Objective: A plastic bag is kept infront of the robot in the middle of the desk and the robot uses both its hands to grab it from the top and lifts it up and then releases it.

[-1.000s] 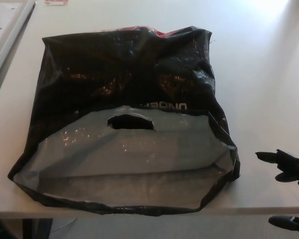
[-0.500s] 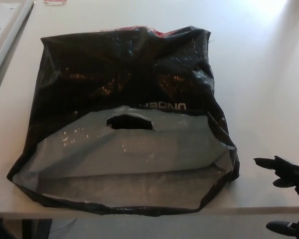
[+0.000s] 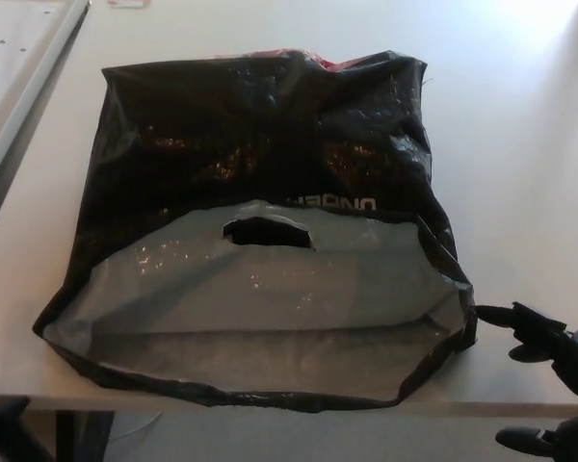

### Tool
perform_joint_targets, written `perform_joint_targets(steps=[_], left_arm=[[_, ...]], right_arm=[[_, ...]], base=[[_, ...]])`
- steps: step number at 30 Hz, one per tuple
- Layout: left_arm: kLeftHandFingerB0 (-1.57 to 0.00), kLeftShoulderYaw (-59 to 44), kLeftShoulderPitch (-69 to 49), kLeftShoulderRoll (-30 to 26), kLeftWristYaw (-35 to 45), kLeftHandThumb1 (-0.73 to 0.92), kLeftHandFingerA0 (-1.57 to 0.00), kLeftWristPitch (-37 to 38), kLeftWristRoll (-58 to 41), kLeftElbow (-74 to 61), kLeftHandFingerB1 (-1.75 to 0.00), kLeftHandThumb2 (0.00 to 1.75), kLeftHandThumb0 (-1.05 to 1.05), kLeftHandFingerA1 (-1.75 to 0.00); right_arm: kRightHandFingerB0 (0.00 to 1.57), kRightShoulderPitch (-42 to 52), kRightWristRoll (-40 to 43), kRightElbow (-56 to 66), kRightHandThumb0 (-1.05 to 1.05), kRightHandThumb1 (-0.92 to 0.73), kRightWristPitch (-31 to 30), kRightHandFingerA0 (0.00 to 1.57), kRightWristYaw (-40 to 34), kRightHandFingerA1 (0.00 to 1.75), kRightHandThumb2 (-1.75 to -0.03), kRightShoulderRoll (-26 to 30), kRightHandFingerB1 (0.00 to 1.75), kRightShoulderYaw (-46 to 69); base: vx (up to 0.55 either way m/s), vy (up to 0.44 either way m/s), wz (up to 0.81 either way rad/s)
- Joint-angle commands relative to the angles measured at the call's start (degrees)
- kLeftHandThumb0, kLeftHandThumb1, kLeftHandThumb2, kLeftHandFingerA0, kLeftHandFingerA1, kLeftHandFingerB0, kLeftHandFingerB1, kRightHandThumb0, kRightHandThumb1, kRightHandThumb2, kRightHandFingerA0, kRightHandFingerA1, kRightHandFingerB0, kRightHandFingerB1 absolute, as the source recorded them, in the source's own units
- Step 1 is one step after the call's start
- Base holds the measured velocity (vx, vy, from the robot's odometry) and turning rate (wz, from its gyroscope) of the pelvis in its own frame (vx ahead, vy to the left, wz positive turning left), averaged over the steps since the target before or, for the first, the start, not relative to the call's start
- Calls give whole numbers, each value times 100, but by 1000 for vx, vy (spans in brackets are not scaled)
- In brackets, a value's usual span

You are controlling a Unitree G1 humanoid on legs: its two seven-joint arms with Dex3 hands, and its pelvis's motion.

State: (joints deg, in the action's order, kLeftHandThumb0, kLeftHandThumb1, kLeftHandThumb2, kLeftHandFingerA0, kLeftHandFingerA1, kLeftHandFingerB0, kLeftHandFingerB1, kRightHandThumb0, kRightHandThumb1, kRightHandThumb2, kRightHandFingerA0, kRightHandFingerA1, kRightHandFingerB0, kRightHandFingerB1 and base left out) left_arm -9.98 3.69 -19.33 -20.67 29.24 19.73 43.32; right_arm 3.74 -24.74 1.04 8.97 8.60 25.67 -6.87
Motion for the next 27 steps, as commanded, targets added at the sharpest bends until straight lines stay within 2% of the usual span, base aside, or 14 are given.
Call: perform_joint_targets(steps=[1, 5, 11, 12, 14, 17, 26, 27], left_arm=[[-10, -54, 219, 443, -682, 49, -32, -276, -141, -122, -24, 56, -36, -33], [-11, -186, 349, 780, -787, 55, -31, -351, -383, -196, -25, 58, -37, -32], [-9, -409, 483, 1178, -713, 57, -30, -591, -683, -460, -21, 59, -39, -33], [-6, -422, 492, 1202, -670, 58, -30, -637, -719, -496, -25, 57, -38, -32], [-9, -415, 524, 1220, -627, 56, -29, -699, -747, -478, -21, 60, -36, -34], [-7, -368, 469, 1225, -527, 58, -30, -754, -761, -548, -25, 57, -38, -32], [-9, -308, 490, 1083, -186, 56, -29, -944, -901, -606, -21, 60, -37, -34], [-9, -307, 479, 1057, -141, 56, -29, -902, -923, -604, -21, 60, -36, -34]], right_arm=[[9, -92, -57, -229, -58, -39, -20, 38, -175, 57, -70, -175, 40, -79], [11, -213, -71, -450, -62, -40, -27, 42, -253, 59, -70, -303, 40, -130], [8, -481, -58, -775, -60, -40, -118, 35, -238, 56, -72, -365, 39, -169], [8, -529, -49, -832, -60, -40, -103, 36, -258, 57, -72, -377, 40, -168], [8, -579, -43, -932, -59, -39, -66, 35, -297, 57, -72, -376, 40, -157], [9, -643, -27, -1169, -59, -39, 63, 36, -382, 57, -72, -361, 40, -144], [9, -659, 35, -1370, -60, -40, 95, 35, -421, 55, -72, -269, 39, -59], [16, -649, 0, -1380, -55, -48, 111, 43, -456, 49, -55, -254, 31, -62]], base=[[-7, -5, 8], [-13, -7, 9], [-23, 0, 13], [-18, 2, 7], [-15, 1, 9], [-8, 7, 8], [-1, 1, 1], [0, 0, 0]])
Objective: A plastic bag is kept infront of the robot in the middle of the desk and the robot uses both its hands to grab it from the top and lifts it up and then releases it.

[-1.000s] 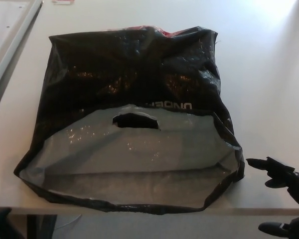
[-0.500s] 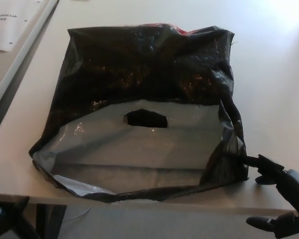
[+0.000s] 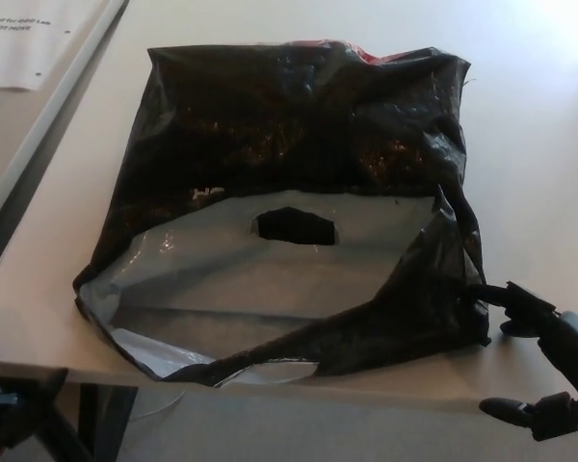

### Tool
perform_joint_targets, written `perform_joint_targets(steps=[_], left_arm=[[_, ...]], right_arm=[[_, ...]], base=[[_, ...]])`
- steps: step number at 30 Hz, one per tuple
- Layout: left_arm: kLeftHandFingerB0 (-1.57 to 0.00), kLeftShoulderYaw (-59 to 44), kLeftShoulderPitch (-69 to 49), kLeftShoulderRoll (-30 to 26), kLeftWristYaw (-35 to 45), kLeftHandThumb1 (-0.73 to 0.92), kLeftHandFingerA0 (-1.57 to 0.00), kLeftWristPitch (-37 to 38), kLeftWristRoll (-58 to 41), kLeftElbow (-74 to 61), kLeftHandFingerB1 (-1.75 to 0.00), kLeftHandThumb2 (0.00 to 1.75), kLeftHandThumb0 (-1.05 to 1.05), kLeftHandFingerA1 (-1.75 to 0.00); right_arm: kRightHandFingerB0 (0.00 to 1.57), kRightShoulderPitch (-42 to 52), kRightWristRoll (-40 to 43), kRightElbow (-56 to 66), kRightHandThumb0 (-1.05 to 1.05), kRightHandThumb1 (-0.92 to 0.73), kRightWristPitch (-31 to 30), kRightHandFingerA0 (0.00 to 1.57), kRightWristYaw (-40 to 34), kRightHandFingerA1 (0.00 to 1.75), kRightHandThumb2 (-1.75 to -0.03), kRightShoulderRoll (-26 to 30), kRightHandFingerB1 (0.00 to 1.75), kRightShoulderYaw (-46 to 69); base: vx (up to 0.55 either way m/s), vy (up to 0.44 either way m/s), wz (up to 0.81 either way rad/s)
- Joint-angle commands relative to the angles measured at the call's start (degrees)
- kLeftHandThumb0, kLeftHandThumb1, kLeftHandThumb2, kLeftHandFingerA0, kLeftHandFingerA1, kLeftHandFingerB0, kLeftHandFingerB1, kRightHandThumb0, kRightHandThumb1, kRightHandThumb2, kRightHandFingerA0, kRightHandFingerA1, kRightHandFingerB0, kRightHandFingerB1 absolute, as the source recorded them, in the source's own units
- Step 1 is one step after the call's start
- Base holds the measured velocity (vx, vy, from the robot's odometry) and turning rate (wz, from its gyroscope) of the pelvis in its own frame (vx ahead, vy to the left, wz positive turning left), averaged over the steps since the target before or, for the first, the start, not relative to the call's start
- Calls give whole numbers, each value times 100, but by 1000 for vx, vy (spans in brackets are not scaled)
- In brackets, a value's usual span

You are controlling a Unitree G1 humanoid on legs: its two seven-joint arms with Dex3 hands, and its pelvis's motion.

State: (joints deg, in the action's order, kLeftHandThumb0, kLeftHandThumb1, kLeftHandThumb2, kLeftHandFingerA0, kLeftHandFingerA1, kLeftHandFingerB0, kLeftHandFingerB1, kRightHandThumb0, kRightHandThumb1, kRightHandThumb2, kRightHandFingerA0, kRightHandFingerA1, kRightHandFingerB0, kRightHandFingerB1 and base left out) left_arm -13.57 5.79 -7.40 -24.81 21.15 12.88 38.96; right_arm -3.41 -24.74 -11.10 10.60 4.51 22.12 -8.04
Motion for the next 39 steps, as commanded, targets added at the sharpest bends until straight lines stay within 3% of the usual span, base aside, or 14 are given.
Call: perform_joint_targets(steps=[1, 2, 3, 9, 10, 11, 19, 20, 22, 24, 26, 36, 37, 39], left_arm=[[-9, 54, 268, -144, 290, 56, -29, -83, -249, -166, -21, 60, -36, -34], [-9, 87, 291, -207, 250, 56, -30, -46, -168, -127, -21, 60, -39, -35], [-9, 92, 296, -230, 280, 55, -29, -29, -189, -136, -21, 60, -37, -35], [-9, 155, 229, -265, 480, 55, -29, -137, -264, -277, -21, 59, -39, -34], [-9, 152, 215, -262, 531, 54, -29, -150, -304, -312, -21, 59, -39, -35], [-9, 155, 197, -259, 553, 54, -30, -174, -315, -354, -21, 59, -40, -35], [-7, 228, 63, -274, 1484, 39, -27, -459, -819, -678, -34, 67, -54, -41], [-8, 263, 33, -293, 1583, 40, -28, -532, -828, -762, -33, 68, -57, -42], [-7, 294, 22, -305, 1717, 40, -27, -603, -878, -853, -34, 69, -58, -42], [-8, 289, 40, -283, 1831, 39, -28, -639, -975, -868, -35, 68, -57, -42], [-8, 386, -5, -296, 1903, 39, -28, -654, -912, -965, -34, 69, -59, -42], [-10, 520, 35, -270, 2182, 48, -34, -977, -1011, -1293, -26, 55, -58, -35], [-7, 481, 16, -238, 2227, 39, -27, -998, -1108, -1301, -30, 73, -61, -45], [-11, 495, 32, -246, 2254, 46, -35, -999, -1102, -1281, -21, 57, -56, -36]], right_arm=[[16, 67, -13, -170, -55, -48, -42, 43, -64, 49, -55, 109, 31, 54], [16, 82, -23, -168, -57, -49, -29, 45, -74, 49, -55, 134, 31, 64], [12, 99, 2, -159, -65, -41, -33, 40, -55, 55, -72, 149, 39, 79], [12, 222, 3, -129, -63, -41, 37, 42, -126, 57, -72, 199, 40, 114], [16, 212, -18, -134, -56, -47, 40, 44, -137, 49, -55, 206, 31, 112], [12, 191, -21, -152, -64, -42, 56, 41, -135, 56, -72, 214, 39, 113], [13, 101, 170, -249, -63, -41, 52, 40, -4, 54, -71, 214, 39, 234], [18, 99, 160, -234, -55, -49, 37, 44, 0, 47, -55, 211, 31, 237], [18, 74, 87, -205, -56, -49, 2, 44, -19, 47, -55, 223, 31, 221], [14, 65, 88, -205, -62, -41, 54, 43, -40, 56, -72, 224, 40, 222], [18, 45, 137, -204, -54, -48, 52, 45, -8, 49, -54, 205, 32, 229], [19, -214, 189, -303, -55, -49, -5, 45, -14, 48, -55, 127, 32, 235], [19, -219, 154, -306, -55, -48, -22, 46, -27, 49, -55, 115, 32, 207], [19, -226, 140, -285, -53, -48, -18, 46, -34, 50, -54, 110, 32, 194]], base=[[0, 0, 0], [0, 0, 0], [0, 0, 0], [0, 0, 0], [0, 0, 0], [0, 0, 0], [0, 0, 0], [0, 0, 0], [6, 1, 4], [0, 0, 0], [0, 0, 0], [0, 0, 0], [0, 0, 0], [0, 0, 0]])
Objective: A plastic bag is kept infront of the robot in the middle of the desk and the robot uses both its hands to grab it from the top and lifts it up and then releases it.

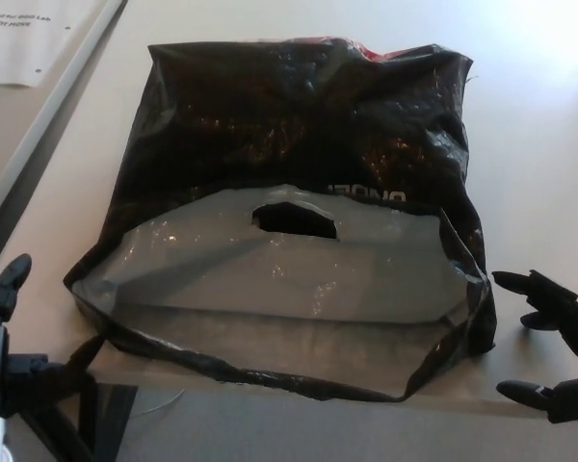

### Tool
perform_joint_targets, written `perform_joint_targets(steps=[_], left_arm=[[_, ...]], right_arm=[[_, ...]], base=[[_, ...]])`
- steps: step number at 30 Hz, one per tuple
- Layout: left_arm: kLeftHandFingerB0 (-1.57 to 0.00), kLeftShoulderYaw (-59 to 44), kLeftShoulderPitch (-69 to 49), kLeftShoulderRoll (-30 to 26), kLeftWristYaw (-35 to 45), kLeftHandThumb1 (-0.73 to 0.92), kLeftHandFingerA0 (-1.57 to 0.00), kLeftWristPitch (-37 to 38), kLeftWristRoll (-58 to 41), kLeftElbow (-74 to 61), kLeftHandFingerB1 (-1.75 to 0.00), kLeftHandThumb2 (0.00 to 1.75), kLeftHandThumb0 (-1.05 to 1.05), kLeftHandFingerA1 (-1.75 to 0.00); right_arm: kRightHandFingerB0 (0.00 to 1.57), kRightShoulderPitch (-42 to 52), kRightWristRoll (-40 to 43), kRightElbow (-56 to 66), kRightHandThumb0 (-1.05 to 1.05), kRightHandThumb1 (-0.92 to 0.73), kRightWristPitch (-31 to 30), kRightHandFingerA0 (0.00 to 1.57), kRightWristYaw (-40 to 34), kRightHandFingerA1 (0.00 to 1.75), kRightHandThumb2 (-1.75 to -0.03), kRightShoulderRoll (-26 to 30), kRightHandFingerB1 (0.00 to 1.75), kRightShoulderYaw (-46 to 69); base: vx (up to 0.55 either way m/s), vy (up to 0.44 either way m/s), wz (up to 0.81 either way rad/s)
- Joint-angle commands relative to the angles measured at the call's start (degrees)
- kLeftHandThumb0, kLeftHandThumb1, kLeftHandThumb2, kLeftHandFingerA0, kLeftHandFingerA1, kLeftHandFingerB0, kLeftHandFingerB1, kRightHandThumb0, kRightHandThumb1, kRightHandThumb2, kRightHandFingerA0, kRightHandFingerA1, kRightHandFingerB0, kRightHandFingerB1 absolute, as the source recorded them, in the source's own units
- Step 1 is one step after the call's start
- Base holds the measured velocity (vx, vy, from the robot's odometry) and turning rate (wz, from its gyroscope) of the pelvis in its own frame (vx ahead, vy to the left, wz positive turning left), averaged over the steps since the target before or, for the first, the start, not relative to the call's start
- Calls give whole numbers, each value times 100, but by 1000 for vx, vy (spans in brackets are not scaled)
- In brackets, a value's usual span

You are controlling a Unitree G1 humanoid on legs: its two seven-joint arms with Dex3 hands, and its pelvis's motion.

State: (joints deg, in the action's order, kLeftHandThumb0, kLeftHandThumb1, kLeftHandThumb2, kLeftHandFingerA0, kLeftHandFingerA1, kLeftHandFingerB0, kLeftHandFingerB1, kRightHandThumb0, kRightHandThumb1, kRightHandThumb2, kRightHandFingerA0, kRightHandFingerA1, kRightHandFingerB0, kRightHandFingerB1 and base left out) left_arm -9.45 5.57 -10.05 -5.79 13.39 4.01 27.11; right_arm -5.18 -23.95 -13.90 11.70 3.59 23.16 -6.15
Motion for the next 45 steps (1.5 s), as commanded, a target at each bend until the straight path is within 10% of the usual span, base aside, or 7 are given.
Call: perform_joint_targets(steps=[1, 25, 26, 32, 40, 43, 45], left_arm=[[-6, 98, 52, 10, 349, 40, -29, -265, -191, -117, -27, 76, -62, -47], [0, 416, -193, 202, 1334, 27, -27, -1912, -828, -1450, -46, 83, -37, -56], [-15, 456, -232, 201, 1427, 45, -40, -2024, -907, -1600, -30, 54, -55, -36], [-3, 582, -337, 345, 1593, 26, -29, -2633, -1250, -2294, -47, 82, -35, -56], [-22, 889, -631, 547, 1649, 44, -45, -3185, -1412, -3068, -30, 54, -54, -40], [-57, 965, -696, 517, 1721, 50, -67, -3348, -1438, -3264, -39, 56, -51, -52], [-88, 995, -690, 448, 1813, 51, -99, -3329, -1424, -3272, -54, 59, -43, -164]], right_arm=[[19, -48, 71, -1, -52, -48, -154, 45, 53, 49, -54, -14, 32, 6], [15, -516, -71, -258, -63, -42, -434, 41, -84, 57, -72, -498, 41, -277], [15, -527, -88, -267, -63, -42, -455, 42, -87, 57, -72, -503, 41, -288], [18, -593, -84, -327, -55, -49, -547, 42, -94, 49, -55, -531, 32, -289], [18, -678, -84, -607, -58, -50, -470, 42, -177, 49, -55, -517, 33, -307], [37, -708, -100, -800, -51, -41, -434, 50, -549, 64, -75, -651, 50, -226], [63, -733, 26, -912, -23, -54, -355, 61, -823, 127, -57, -830, 113, -95]], base=[[0, 0, 0], [0, 0, 0], [0, 0, 0], [0, 0, 0], [0, 0, 0], [0, 0, 0], [0, 0, 0]])
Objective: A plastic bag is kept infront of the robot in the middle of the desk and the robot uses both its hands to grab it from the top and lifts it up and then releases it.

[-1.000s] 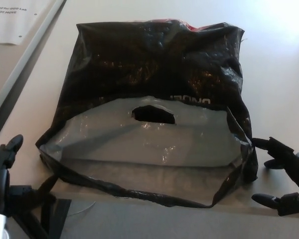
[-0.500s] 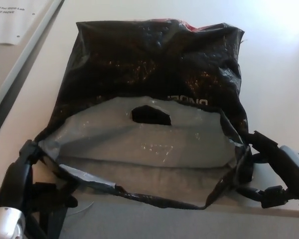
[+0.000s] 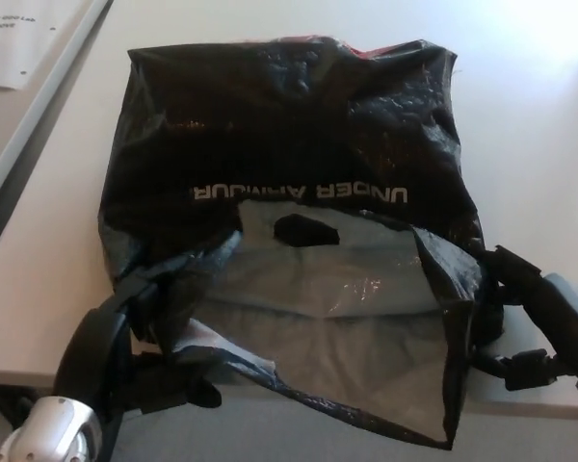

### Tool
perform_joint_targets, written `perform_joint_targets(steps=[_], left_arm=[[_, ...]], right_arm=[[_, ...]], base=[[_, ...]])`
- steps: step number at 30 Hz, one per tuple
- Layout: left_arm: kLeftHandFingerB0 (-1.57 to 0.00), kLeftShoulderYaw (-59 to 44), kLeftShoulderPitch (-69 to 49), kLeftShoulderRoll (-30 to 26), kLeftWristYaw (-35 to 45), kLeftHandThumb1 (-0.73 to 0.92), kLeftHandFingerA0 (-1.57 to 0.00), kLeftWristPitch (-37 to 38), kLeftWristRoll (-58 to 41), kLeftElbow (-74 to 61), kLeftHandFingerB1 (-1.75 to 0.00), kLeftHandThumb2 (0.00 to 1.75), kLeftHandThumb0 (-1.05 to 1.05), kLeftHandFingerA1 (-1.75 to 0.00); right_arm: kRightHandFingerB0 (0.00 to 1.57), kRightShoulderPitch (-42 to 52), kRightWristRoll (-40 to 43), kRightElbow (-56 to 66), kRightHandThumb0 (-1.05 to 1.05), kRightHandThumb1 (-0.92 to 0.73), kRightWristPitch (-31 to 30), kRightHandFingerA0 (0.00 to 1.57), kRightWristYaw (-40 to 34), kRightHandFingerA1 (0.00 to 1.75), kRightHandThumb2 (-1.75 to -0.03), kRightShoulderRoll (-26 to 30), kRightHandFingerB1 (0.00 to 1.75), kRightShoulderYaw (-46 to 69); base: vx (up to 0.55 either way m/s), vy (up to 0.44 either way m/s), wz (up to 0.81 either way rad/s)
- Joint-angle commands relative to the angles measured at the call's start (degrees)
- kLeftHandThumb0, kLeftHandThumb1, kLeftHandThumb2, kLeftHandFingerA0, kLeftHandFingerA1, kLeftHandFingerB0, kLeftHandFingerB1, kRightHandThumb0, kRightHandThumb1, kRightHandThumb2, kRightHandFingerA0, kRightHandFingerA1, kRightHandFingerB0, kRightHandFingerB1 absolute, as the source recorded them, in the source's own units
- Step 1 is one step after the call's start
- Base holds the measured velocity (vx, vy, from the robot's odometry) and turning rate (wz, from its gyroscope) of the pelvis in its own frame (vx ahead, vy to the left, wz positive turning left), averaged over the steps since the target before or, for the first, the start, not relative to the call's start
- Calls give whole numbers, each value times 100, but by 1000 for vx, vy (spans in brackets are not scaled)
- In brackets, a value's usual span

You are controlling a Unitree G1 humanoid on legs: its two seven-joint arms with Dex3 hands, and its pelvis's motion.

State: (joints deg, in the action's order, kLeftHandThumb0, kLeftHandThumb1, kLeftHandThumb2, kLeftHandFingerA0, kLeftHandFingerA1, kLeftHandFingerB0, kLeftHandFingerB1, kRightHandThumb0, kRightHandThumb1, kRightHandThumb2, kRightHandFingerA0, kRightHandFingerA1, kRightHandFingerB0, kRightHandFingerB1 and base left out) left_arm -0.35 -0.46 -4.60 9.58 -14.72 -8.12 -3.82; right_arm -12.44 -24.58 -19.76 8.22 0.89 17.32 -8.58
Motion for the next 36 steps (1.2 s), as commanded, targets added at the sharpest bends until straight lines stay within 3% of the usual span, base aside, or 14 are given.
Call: perform_joint_targets(steps=[1, 3, 10, 15, 16, 17, 22, 23, 24, 26, 27, 31, 35, 36], left_arm=[[-73, 127, -81, -182, 370, 54, -94, -538, -182, -193, -129, 59, -43, -172], [-62, 211, -82, -314, 468, 60, -99, -533, -92, -211, -170, 58, -42, -175], [-70, 6, -78, -242, 292, 67, -99, -947, -303, -262, -175, 61, -28, -175], [-77, -35, 102, -304, 71, 68, -100, -968, -25, -169, -175, 60, -26, -175], [-105, -24, 177, -330, -87, 52, -125, -1083, 120, -242, -137, 88, -34, -147], [-72, 3, 199, -358, -133, 69, -95, -1075, 209, -247, -175, 62, -27, -175], [-68, -31, 581, -379, -633, 69, -97, -1007, 665, -388, -175, 61, -25, -175], [-67, -58, 692, -376, -727, 69, -94, -1050, 723, -442, -175, 60, -29, -175], [-98, -49, 911, -459, -871, 49, -124, -978, 946, -550, -128, 89, -33, -141], [-97, -71, 1255, -583, -1029, 47, -124, -710, 1206, -636, -124, 88, -30, -139], [-97, -112, 1421, -599, -1100, 47, -124, -637, 1244, -644, -125, 87, -25, -139], [-70, -437, 2291, -667, -1110, 64, -90, -440, 1038, -822, -175, 58, -25, -175], [-100, -622, 2977, -760, -1082, 46, -120, -297, 987, -997, -132, 85, -27, -141], [-69, -631, 3094, -776, -1066, 64, -90, -360, 982, -1059, -175, 56, -22, -174]], right_arm=[[82, -18, 277, -380, -28, -50, 76, 102, -573, 141, -76, -338, 126, 262], [52, -35, 538, -434, -25, -72, 135, 64, -553, 175, -52, -479, 154, 455], [46, -95, 831, -476, -39, -71, -29, 48, -499, 173, -45, -628, 153, 851], [51, -253, 1043, -819, -34, -70, 76, 56, -414, 169, -52, -574, 150, 1074], [52, -287, 1072, -776, -32, -72, -2, 58, -365, 168, -55, -560, 150, 1102], [51, -292, 1065, -742, -32, -72, -32, 55, -360, 169, -54, -556, 150, 1105], [56, -531, 1214, -381, -34, -72, -278, 60, -190, 168, -57, -544, 146, 1188], [72, -606, 1244, -324, -44, -55, -304, 92, -150, 135, -81, -536, 118, 1200], [76, -784, 1284, -237, -45, -55, -344, 96, -70, 137, -82, -503, 118, 1213], [77, -1067, 1275, -140, -49, -55, -284, 96, 5, 135, -84, -420, 117, 1206], [62, -1187, 1301, -76, -38, -73, -273, 61, 30, 167, -55, -399, 138, 1217], [67, -1760, 1544, 298, -40, -83, 19, 70, 318, 171, -63, -239, 136, 1254], [64, -2228, 1751, 931, -41, -85, -337, 77, 561, 175, -64, -146, 148, 1260], [70, -2321, 1869, 1033, -41, -86, -412, 79, 612, 174, -67, -157, 146, 1298]], base=[[0, 0, 0], [0, 0, 0], [0, 0, 0], [0, 0, 0], [0, 0, 0], [0, 0, 0], [0, 0, 0], [0, 0, 0], [0, 0, 0], [0, 0, 0], [0, 0, 0], [0, 0, 0], [0, 0, 0], [0, 0, 0]])
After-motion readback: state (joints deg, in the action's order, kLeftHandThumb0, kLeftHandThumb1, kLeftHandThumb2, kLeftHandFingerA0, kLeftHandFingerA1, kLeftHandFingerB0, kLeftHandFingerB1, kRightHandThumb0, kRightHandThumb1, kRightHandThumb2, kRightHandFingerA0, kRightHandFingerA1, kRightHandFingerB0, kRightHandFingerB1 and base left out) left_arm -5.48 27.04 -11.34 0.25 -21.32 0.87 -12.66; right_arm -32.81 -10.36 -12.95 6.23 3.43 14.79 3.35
